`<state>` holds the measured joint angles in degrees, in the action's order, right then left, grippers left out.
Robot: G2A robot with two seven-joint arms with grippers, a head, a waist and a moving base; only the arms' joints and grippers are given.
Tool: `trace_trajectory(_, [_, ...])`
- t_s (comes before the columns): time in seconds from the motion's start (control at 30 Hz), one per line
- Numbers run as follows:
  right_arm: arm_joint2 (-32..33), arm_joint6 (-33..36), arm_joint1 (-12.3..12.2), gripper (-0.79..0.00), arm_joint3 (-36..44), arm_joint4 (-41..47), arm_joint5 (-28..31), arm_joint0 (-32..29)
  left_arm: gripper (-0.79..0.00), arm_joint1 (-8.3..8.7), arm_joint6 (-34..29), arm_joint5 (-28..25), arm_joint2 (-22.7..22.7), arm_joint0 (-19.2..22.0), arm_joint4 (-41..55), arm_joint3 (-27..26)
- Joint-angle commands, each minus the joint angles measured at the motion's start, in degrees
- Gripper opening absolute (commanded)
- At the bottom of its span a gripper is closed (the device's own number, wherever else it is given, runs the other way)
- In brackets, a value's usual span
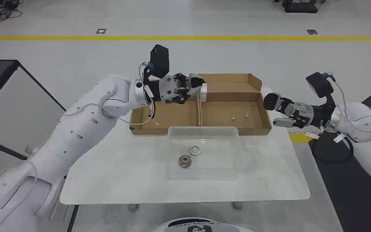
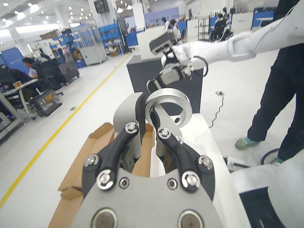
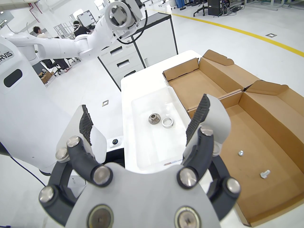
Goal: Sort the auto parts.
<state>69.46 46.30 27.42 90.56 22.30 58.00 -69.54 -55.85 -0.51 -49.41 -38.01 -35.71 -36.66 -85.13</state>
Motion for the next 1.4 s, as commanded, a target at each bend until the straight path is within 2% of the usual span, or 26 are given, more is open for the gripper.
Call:
trace_trajectory(0.0, [0.0, 0.0, 0.0, 0.0, 0.0, 0.0, 0.0, 0.0, -0.785, -0.95, -2.6, -0.08, 1.69, 1.49, -1.84, 2.28])
trace_trajectory(0.33, [0.0, 0.0, 0.0, 0.0, 0.0, 0.0, 0.0, 0.0, -0.785, -6.25, -8.31, 1.11, 8.13, 6.77, -6.36, 12.77])
trace_trajectory(0.47, [0.0, 0.0, 0.0, 0.0, 0.0, 0.0, 0.0, 0.0, -0.785, -8.78, -10.58, 2.18, 10.53, 9.59, -8.94, 18.37])
trace_trajectory(0.63, [0.0, 0.0, 0.0, 0.0, 0.0, 0.0, 0.0, 0.0, -0.785, -12.03, -12.78, 1.04, 13.8, 12.64, -13.1, 26.02])
trace_trajectory(0.77, [0.0, 0.0, 0.0, 0.0, 0.0, 0.0, 0.0, 0.0, -0.785, -14.6, -12.08, 0.62, 15.79, 14.39, -16.59, 31.95])
trace_trajectory(1.07, [0.0, 0.0, 0.0, 0.0, 0.0, 0.0, 0.0, 0.0, -0.785, -20.98, -9.81, 0.62, 20.79, 16.63, -25.83, 42.99])
trace_trajectory(1.37, [0.0, 0.0, 0.0, 0.0, 0.0, 0.0, 0.0, 0.0, -0.785, -27.25, -10.74, 0.51, 24.29, 16.41, -30.7, 53.21])
